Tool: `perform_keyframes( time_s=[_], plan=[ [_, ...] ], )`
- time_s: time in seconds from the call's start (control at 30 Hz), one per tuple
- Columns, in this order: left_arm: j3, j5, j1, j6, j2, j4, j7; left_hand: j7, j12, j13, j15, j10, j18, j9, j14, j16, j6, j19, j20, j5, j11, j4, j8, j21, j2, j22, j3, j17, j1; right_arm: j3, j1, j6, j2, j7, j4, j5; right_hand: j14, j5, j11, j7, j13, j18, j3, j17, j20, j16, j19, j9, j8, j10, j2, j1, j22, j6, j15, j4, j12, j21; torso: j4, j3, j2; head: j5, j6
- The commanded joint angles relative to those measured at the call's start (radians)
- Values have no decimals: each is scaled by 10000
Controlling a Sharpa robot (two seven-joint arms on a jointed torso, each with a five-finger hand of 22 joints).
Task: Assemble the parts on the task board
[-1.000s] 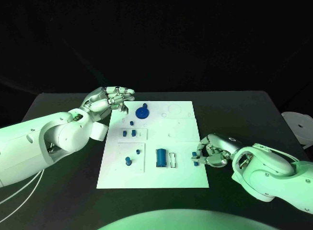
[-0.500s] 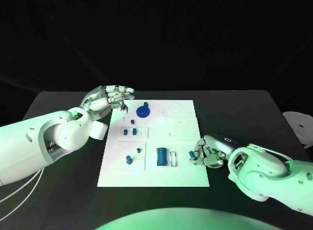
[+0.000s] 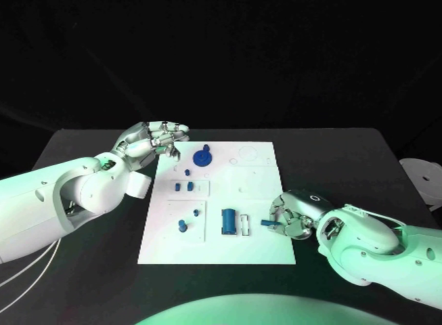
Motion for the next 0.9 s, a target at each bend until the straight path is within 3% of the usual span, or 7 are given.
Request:
perform_keyframes(
  time_s=[0.03,0.33,0.6,0.9],
  plan=[
    [4,-18,3,189,4,34,50,35,-50,13,30,-52,55,-15,22,22,-38,7,6,42,20,-11,-38,-66,47,-14,17,-13,-52,-91,-105,576,15,-529,-125,-405,580,222,-60,-15,24,-73,1125,283,-46,52,163,44,27,-30,18,-125,2013,88,-66,-790,-13,-16,17,-3,9,-9,12],
    [4,-23,3,171,2,35,35,33,-55,16,31,-54,56,-15,15,26,-39,0,9,42,19,-5,-41,-71,54,-16,20,-14,-61,-86,-62,-43,-13,-546,145,-56,597,943,-98,-77,59,-85,1805,355,-74,75,201,243,157,50,-6,-708,2034,-1,-105,-931,30,44,41,-9,3,-25,27],
    [4,-25,3,154,24,33,31,32,-57,17,30,-54,57,-15,14,28,-39,-1,9,44,17,-7,-42,-72,59,-16,25,-14,-57,-79,181,-801,61,-405,488,645,618,1205,-106,-83,100,-103,2094,445,-89,110,243,425,282,108,-24,-1070,2060,-108,-116,-1012,79,135,51,-14,10,-44,59],
    [4,-72,4,143,35,50,31,30,-57,18,29,-53,58,-14,14,30,-37,-1,9,45,16,-9,-42,-72,66,-16,30,-15,-51,-77,284,-1070,427,-324,444,1333,630,1518,-115,-93,126,-109,2286,504,-98,133,261,584,390,150,-80,-1480,2068,-174,-124,-1021,106,165,92,-22,11,-52,15]
  ],
)
